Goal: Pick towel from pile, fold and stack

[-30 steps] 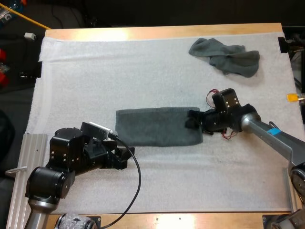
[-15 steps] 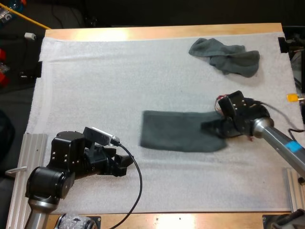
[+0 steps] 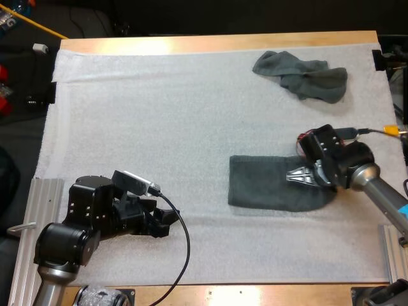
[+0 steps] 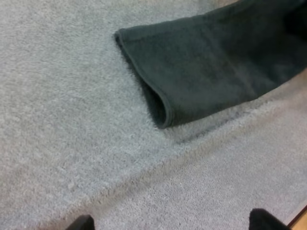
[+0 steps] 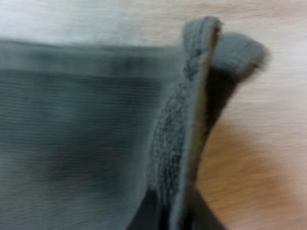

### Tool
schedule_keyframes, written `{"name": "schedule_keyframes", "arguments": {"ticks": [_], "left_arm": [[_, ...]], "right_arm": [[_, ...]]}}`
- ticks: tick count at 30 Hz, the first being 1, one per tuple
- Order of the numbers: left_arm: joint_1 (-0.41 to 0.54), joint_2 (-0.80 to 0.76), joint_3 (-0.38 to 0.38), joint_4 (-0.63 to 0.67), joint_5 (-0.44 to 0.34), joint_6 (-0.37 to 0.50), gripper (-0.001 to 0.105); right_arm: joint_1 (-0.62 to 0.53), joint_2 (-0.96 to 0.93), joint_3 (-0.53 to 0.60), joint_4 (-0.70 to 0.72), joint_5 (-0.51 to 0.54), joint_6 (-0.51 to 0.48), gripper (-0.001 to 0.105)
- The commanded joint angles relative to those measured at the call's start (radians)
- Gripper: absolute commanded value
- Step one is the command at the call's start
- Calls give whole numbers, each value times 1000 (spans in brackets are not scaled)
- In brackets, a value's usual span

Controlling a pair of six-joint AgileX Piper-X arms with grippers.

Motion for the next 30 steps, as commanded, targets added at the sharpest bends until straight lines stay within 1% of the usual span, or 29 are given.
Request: {"name": "schedule_keyframes", "arguments": {"ticks": [1,4,7,12,16,20,22,23,24,26,28,29,30], "left_arm": [[-3,0,-6,0,11,0,62],[-3,0,-6,0,11,0,62],[-3,0,-6,0,12,0,62],[-3,0,-6,0,26,0,62],[-3,0,-6,0,26,0,62],[-3,0,-6,0,26,0,62],[-3,0,-6,0,26,0,62],[-3,0,-6,0,26,0,62],[-3,0,-6,0,26,0,62],[-3,0,-6,0,26,0,62],[-3,0,-6,0,26,0,62],[-3,0,-6,0,26,0,62],[-3,0,-6,0,26,0,62]], "right_arm": [[22,-3,-9,-41,-95,84,0],[70,25,-9,-134,-235,203,0],[112,70,-9,-217,-325,309,0],[158,144,-9,-364,-386,438,0],[165,190,-9,-438,-422,495,0],[165,224,-9,-443,-425,501,0],[165,238,-9,-444,-431,501,2],[165,238,-9,-447,-431,501,7],[165,238,-9,-451,-434,501,14],[165,238,-11,-464,-441,500,31],[165,234,-11,-490,-470,497,56],[165,234,-11,-500,-485,497,61],[165,234,-11,-524,-518,497,69]]}}
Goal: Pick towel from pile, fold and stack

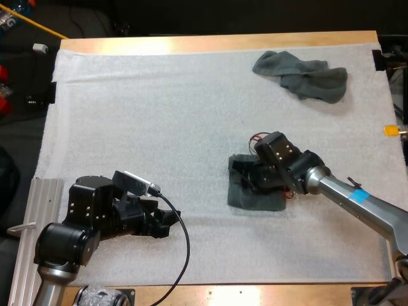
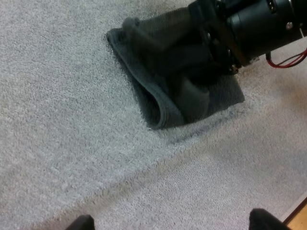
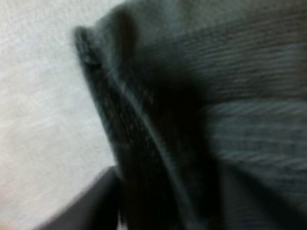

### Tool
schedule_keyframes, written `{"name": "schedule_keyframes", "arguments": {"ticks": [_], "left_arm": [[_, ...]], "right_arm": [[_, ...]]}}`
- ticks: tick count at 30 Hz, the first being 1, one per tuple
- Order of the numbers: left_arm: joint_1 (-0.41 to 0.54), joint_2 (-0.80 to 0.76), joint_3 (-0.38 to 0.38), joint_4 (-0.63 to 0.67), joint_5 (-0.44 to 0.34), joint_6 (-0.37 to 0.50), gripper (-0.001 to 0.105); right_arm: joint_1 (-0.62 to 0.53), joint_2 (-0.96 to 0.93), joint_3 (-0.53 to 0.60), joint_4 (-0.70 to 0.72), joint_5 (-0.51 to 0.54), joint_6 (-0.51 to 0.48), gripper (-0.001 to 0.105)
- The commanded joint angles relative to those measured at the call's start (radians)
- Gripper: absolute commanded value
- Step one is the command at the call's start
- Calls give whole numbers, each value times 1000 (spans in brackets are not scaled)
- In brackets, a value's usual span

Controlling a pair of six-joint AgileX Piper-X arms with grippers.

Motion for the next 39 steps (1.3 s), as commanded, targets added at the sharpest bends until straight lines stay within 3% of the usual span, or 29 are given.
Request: {"name": "schedule_keyframes", "arguments": {"ticks": [1,7,17,23,33,39], "left_arm": [[-3,0,-6,0,11,0,62],[-3,0,-6,-2,11,0,62],[-3,0,-6,-2,11,0,62],[-3,0,-6,-2,11,0,62],[-3,0,-6,-31,11,0,62],[-3,0,-2,-43,11,0,62]], "right_arm": [[1,-9,-7,-40,-61,-7,72],[12,-9,-7,-70,-208,-12,70],[47,-84,-7,-63,-221,-39,70],[47,-244,-7,67,-71,-114,70],[47,-535,-7,412,168,-285,70],[47,-714,-7,573,193,-320,70]]}}
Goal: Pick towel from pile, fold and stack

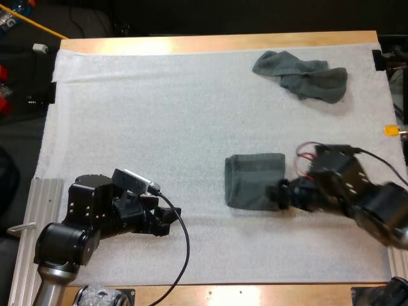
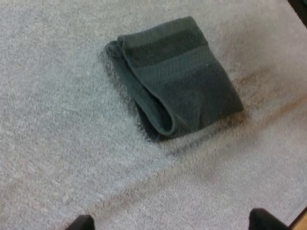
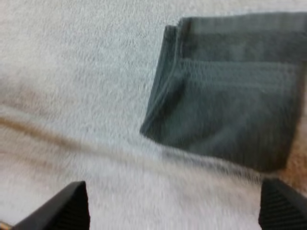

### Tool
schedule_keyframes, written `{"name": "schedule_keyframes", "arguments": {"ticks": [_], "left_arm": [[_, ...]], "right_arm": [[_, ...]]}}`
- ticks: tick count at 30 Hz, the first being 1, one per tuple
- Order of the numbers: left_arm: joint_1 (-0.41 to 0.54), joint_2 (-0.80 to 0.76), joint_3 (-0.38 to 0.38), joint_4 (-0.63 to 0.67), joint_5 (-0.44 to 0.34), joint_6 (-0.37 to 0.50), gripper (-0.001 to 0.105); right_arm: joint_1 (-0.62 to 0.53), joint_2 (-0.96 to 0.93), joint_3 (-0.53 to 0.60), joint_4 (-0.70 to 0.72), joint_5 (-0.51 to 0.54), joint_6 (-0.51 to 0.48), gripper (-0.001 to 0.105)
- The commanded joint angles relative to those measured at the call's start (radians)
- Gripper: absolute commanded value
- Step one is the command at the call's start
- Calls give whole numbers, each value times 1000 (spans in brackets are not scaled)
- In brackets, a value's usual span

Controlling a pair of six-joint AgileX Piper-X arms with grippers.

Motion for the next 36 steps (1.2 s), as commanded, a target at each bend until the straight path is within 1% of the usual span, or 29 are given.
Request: {"name": "schedule_keyframes", "arguments": {"ticks": [1,4,5,8,10,14,17,19,22,25,27,28,30,32,36], "left_arm": [[-3,0,-2,-14,8,0,62],[-3,0,-2,-20,8,0,70],[-3,0,-2,-23,8,0,71],[-3,2,-2,-43,8,-2,71],[-3,5,-2,-66,8,-24,71],[-3,39,-2,-111,8,-55,71],[-5,92,-2,-142,30,-67,71],[-16,136,-2,-176,50,-90,71],[-72,214,-2,-243,53,-132,71],[-146,303,-2,-340,46,-186,71],[-200,370,-2,-420,27,-229,71],[-209,390,-2,-444,25,-238,71],[-244,464,-2,-512,12,-290,71],[-260,515,-2,-547,-2,-315,71],[-271,641,-2,-630,5,-369,71]], "right_arm": [[1,-49,-7,50,5,-13,70],[1,-138,-7,109,5,-13,70],[1,-161,-7,121,5,-13,70],[1,-244,-7,146,5,-12,70],[1,-297,-7,155,10,-12,70],[1,-354,-7,179,63,-12,70],[1,-371,-7,199,77,-12,70],[1,-371,-7,210,76,-12,70],[1,-371,-7,226,76,-12,70],[1,-371,-7,255,76,-22,70],[1,-371,-7,283,76,-44,70],[1,-371,-7,289,76,-53,70],[1,-371,-7,321,76,-74,70],[1,-371,-7,345,76,-74,70],[1,-371,-7,383,76,-74,70]]}}
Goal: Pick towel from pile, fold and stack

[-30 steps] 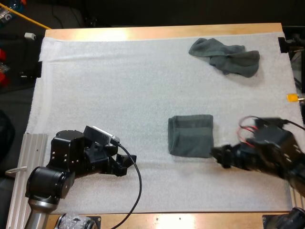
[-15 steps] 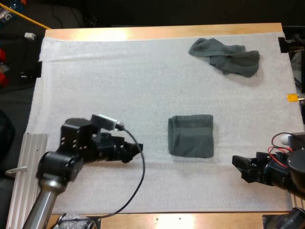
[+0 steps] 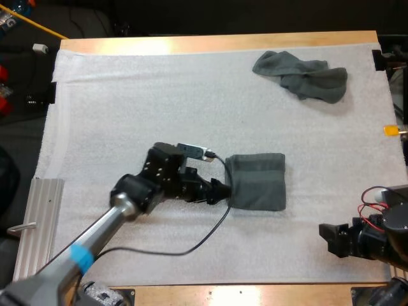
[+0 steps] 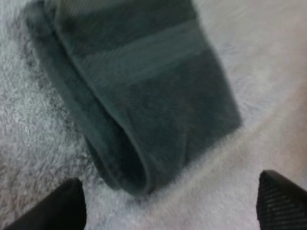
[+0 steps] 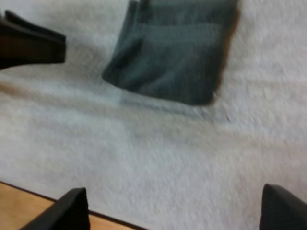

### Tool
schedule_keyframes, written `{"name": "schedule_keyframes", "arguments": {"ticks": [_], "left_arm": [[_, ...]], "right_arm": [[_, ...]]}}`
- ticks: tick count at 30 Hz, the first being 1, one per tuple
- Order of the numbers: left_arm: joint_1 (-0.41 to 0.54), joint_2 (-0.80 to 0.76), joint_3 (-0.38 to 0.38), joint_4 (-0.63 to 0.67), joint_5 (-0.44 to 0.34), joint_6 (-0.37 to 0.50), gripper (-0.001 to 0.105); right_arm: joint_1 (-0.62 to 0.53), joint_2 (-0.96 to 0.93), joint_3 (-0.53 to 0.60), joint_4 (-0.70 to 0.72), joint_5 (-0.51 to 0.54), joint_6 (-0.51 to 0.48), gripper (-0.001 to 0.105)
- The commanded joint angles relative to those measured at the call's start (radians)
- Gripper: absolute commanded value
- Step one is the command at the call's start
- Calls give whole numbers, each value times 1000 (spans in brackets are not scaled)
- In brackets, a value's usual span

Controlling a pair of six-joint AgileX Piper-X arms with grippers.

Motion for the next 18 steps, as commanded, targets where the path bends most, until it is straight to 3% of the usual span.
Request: {"name": "schedule_keyframes", "arguments": {"ticks": [1,7,18], "left_arm": [[-5,33,-2,-36,-9,-32,71],[-5,185,-21,-132,45,-92,71],[-5,316,-86,-137,85,-136,71]], "right_arm": [[1,-1,-7,15,4,-11,70],[1,-1,-7,32,4,-11,70],[1,-1,-7,42,4,-11,70]]}}
